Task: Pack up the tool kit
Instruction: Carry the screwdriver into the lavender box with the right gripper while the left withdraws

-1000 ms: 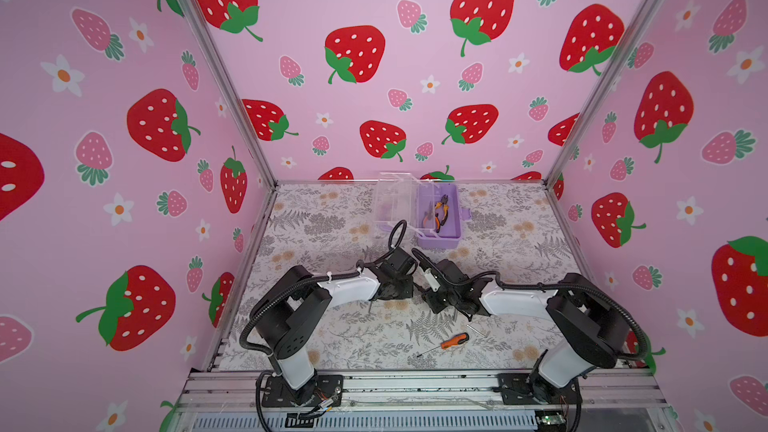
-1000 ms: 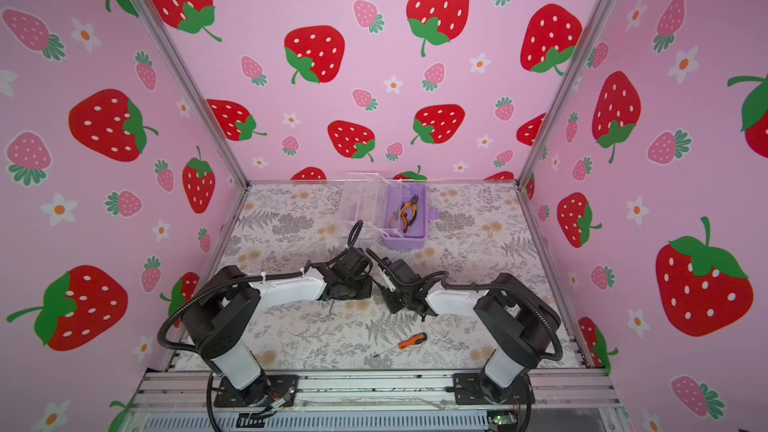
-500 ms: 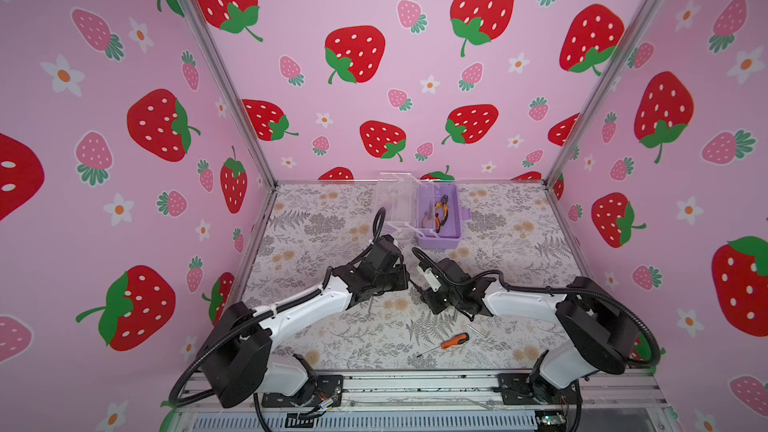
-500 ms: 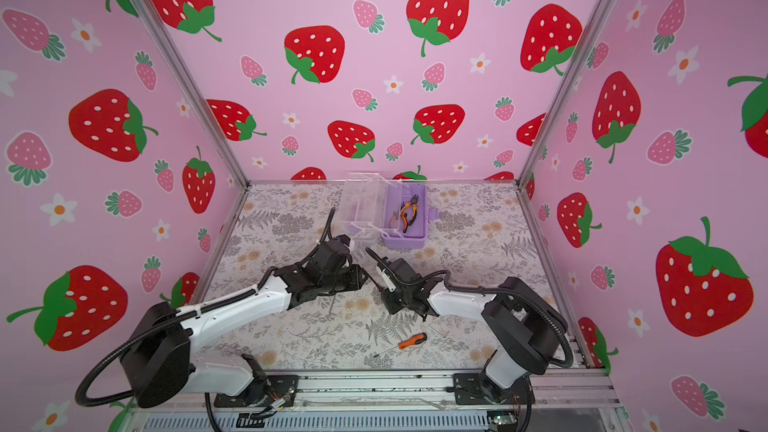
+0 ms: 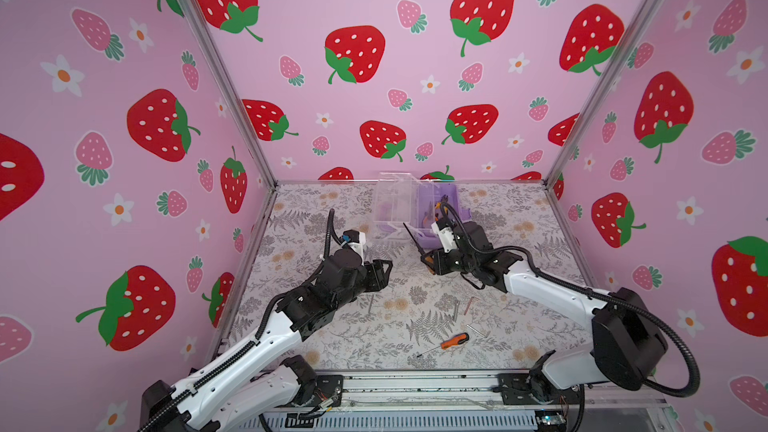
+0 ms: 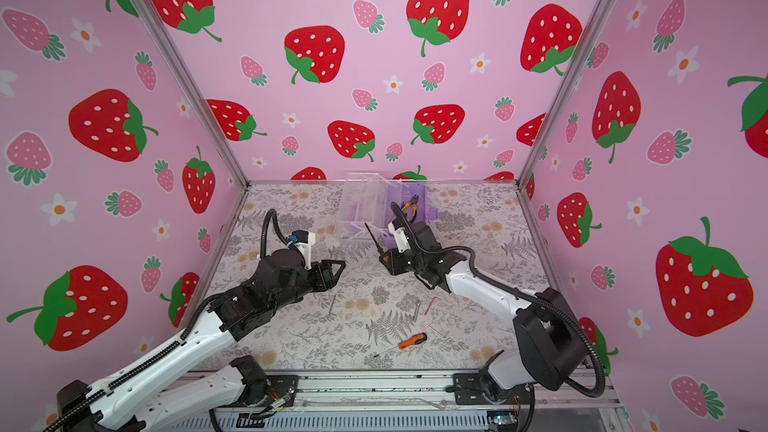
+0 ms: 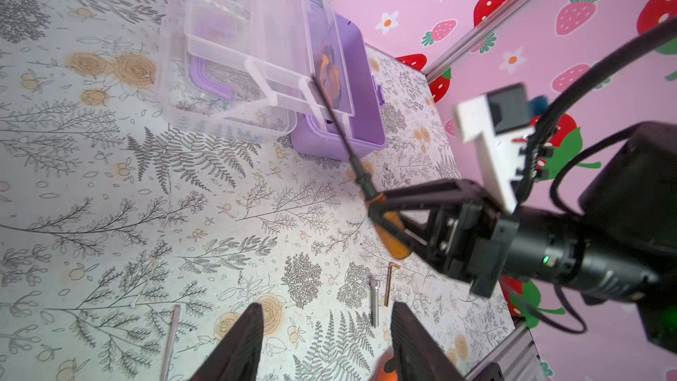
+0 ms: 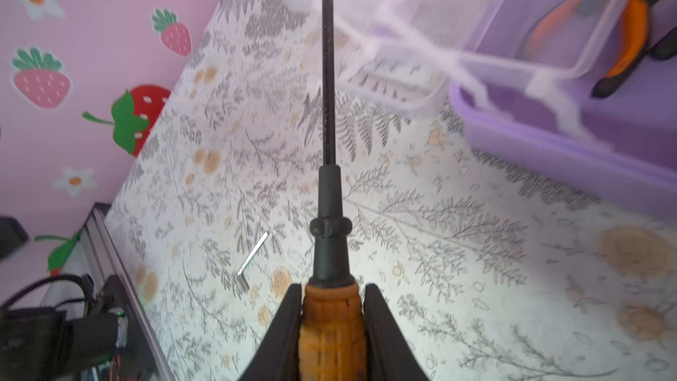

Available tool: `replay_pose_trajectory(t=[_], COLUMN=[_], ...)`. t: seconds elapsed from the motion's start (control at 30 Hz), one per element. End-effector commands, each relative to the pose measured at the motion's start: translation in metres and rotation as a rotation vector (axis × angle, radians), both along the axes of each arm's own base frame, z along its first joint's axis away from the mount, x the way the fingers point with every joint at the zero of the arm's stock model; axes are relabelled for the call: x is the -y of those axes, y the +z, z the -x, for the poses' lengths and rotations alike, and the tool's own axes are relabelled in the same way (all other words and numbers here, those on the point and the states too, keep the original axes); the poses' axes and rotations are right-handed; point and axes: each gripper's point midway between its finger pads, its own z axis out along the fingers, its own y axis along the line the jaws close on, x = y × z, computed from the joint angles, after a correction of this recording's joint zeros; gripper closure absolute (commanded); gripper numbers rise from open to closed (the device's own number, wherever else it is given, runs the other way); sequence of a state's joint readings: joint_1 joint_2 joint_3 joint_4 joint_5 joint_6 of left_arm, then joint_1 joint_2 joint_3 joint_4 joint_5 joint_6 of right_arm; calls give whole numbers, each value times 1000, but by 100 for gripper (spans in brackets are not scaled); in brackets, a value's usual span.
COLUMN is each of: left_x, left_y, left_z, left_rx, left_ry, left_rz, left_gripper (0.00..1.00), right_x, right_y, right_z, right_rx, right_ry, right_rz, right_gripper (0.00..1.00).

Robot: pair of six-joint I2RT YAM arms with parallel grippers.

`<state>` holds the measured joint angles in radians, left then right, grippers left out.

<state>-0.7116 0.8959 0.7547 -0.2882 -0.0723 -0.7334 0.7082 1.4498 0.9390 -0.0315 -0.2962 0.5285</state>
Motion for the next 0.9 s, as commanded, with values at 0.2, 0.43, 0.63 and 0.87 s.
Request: replay_pose_trajectory(t=[0.2,0.43,0.63,0.87], left_x=[-14,-6,-5,0], left_y=[-26,-33,-35,-44], left_z=[3,1,1,-2], left_rx=[-49,-78,-87,-113], left_ry=[39,15,10,2], left_rz=[-39,-30,-25,-19], left_gripper=[35,33,33,33], right_x=[13,-9,-12,-33], right_y=[63,39,16,-9], right_z=[-98,-162,-190,-206], right_rx=[9,-71,-100,-170], right_ry=[-238,-378,-473,-477], right_rz=[-233,-277,-281,-296], right_gripper=[100,100,100,99])
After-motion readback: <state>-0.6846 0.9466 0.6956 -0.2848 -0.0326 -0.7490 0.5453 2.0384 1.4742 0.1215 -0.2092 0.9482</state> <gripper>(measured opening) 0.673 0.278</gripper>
